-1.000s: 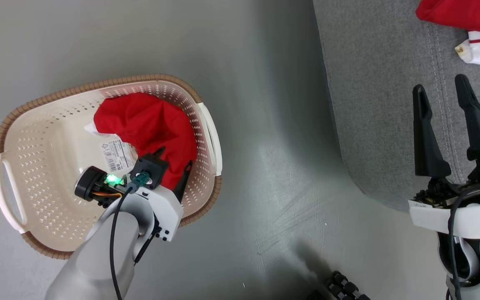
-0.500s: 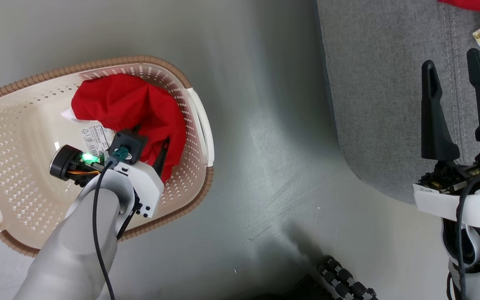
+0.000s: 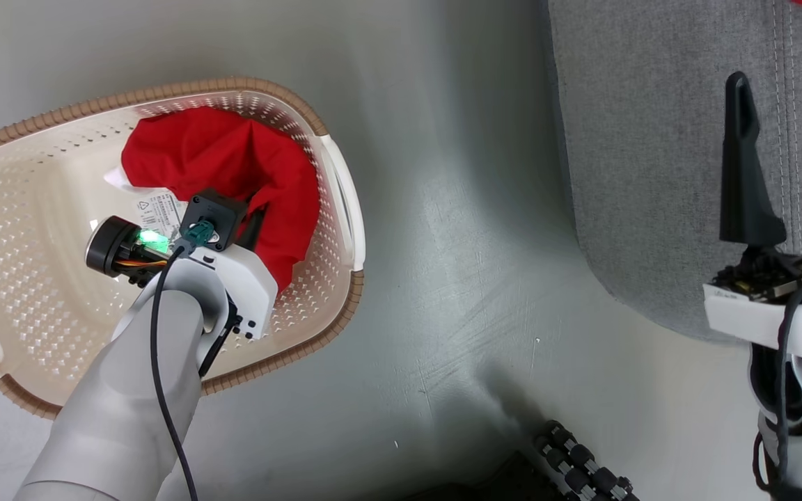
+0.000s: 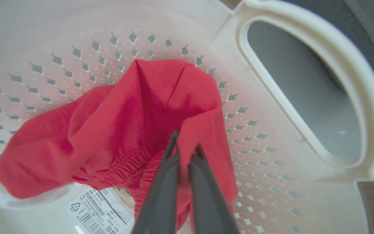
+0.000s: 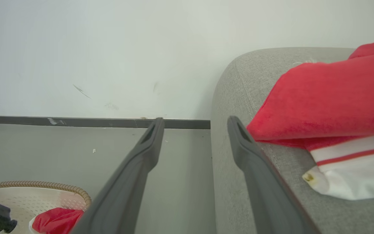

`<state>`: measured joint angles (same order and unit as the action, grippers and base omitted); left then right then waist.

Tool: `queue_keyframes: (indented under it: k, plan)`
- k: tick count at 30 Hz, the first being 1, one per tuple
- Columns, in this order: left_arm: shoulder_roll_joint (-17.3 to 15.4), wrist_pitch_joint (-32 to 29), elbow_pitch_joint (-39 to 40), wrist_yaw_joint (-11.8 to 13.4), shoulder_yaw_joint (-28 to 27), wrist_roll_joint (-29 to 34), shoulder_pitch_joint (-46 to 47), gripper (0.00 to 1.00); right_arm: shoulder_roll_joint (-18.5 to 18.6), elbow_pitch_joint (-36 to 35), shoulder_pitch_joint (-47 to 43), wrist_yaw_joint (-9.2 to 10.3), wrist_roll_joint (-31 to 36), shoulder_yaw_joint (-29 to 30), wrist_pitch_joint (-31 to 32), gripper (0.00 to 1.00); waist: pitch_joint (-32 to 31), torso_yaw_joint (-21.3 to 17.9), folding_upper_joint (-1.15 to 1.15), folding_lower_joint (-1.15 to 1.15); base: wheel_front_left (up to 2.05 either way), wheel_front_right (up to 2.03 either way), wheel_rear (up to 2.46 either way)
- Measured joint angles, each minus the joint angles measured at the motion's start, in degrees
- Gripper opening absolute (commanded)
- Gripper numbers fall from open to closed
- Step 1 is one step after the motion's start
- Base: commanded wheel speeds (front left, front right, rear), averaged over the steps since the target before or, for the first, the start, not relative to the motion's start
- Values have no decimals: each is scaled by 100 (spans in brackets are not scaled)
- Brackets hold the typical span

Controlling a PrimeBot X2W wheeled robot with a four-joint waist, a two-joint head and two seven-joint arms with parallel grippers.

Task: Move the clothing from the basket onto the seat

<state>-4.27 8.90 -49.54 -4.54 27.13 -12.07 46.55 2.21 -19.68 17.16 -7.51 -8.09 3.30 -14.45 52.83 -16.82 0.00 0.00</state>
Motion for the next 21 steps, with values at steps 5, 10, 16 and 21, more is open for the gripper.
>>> queue_keyframes:
  k: [5, 10, 16, 21]
  plan:
    - [11, 199, -26, -22, -12, -1, 1, 0, 1, 59, 182, 0, 0, 80, -1, 100, -57, 67, 0, 0, 0, 0, 0]
    - [14, 336, -26, -23, -52, -55, 0, 0, 1, 149, 220, 0, -1, 105, -1, 100, -150, 145, 0, 0, 0, 0, 0]
    - [4, 438, 24, -23, -113, -142, -14, 0, 1, 258, 257, 0, 0, 146, -1, 100, -311, 241, 0, 0, 0, 0, 0]
    - [-42, 510, 202, -24, -166, -168, -121, 0, 3, 379, 338, 0, 60, 145, -19, 100, -485, 330, 0, 0, 0, 0, 0]
